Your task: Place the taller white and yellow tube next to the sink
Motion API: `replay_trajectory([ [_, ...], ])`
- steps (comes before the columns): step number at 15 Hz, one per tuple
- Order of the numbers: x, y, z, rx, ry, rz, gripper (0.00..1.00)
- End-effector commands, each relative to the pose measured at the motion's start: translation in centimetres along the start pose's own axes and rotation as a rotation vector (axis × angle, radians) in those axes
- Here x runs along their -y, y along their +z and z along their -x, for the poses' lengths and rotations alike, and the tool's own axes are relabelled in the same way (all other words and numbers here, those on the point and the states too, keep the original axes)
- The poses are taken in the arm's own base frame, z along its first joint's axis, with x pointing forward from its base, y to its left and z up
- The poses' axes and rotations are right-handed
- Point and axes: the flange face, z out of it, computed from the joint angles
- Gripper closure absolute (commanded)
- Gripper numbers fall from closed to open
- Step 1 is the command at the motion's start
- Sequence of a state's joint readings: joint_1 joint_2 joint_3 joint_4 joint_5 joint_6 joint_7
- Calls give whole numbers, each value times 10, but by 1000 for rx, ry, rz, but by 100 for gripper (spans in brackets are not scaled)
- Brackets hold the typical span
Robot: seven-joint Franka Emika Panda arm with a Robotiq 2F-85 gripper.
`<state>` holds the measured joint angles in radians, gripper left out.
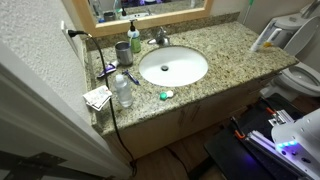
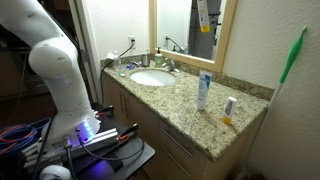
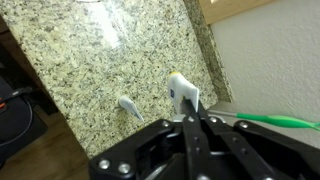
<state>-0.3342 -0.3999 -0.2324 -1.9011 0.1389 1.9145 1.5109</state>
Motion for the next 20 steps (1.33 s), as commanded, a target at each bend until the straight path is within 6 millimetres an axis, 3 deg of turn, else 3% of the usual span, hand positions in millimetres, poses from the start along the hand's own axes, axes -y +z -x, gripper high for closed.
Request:
replay_trajectory([
  [1, 5, 26, -4, -69, 3, 93, 99],
  [4, -4, 63, 44, -68, -121, 253, 99],
  [7, 15, 102, 83, -165, -92, 264, 99],
  [8, 18, 109, 86, -166, -71, 292, 99],
  [9, 1, 96, 82, -136, -99, 272, 97],
  [12, 13, 117, 90, -154, -81, 292, 99],
  [14, 18, 140, 89, -163, -73, 323, 99],
  [20, 8, 247, 151, -102, -61, 265, 99],
])
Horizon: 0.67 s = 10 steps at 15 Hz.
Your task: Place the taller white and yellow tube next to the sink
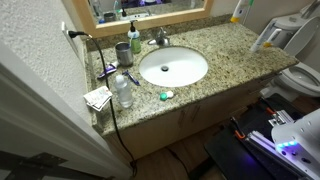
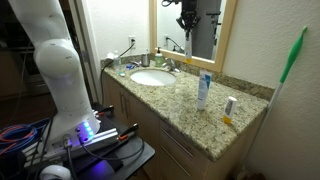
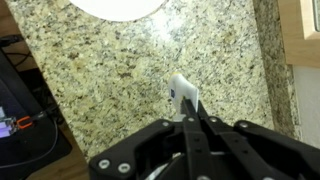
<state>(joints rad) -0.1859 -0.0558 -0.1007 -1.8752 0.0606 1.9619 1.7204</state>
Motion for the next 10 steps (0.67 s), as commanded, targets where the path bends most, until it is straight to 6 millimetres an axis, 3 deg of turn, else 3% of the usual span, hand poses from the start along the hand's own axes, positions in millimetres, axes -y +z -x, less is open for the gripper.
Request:
replay_trajectory([
  [1, 13, 43, 28, 13, 11, -28, 99],
  [2, 8, 34, 23, 0, -2, -10, 97],
  [4, 12, 51, 32, -2, -2, -8, 97],
  [6, 13, 51, 30, -2, 1, -10, 99],
  [10, 11, 103, 58, 47, -28, 50, 99],
])
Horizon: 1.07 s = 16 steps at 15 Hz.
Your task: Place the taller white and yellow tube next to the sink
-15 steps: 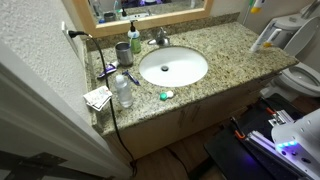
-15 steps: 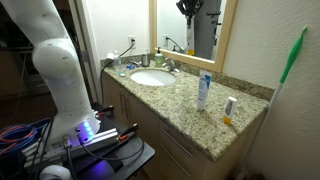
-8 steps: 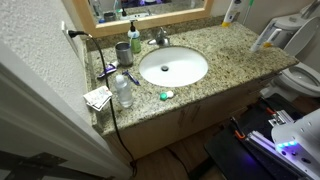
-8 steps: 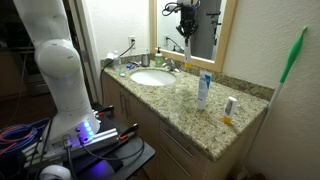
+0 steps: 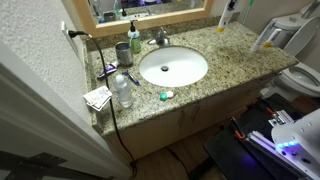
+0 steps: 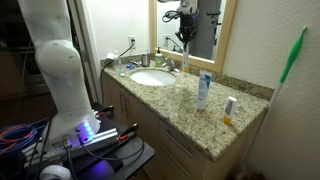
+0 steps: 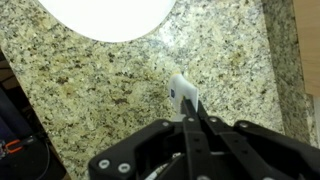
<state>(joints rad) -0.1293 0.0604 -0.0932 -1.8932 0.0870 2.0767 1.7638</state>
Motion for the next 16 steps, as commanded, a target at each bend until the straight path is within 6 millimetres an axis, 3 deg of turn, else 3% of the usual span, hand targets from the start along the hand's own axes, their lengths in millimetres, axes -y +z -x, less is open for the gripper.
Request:
replay_trajectory([
  [1, 0, 48, 26, 33, -28, 40, 99],
  [4, 3, 81, 32, 6, -27, 60, 99],
  [7, 10, 105, 25, 19, 7, 53, 99],
  [8, 5, 97, 31, 1, -19, 73, 97],
  [16, 15, 118, 12, -10, 65, 35, 99],
])
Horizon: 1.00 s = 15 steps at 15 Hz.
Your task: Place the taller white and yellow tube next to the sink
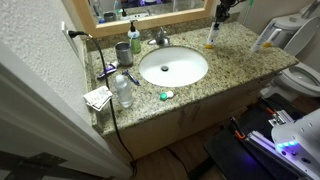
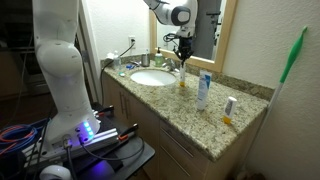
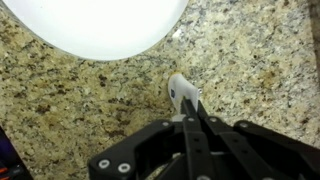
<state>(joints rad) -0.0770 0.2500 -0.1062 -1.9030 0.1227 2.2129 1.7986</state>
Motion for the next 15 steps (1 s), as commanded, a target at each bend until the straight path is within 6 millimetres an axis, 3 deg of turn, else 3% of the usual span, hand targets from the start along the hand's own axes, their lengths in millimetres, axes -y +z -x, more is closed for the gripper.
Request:
replay_trajectory([
  [1, 6, 10, -12, 2, 46, -32, 99],
  [5, 10, 19, -21, 11, 69, -47, 99],
  [6, 10, 20, -22, 7, 71, -36, 88],
  [7, 9, 20, -22, 12, 66, -32, 71],
  [11, -3, 7, -24, 28, 46, -12, 45],
  [15, -14, -32, -29, 58, 51, -75, 17],
])
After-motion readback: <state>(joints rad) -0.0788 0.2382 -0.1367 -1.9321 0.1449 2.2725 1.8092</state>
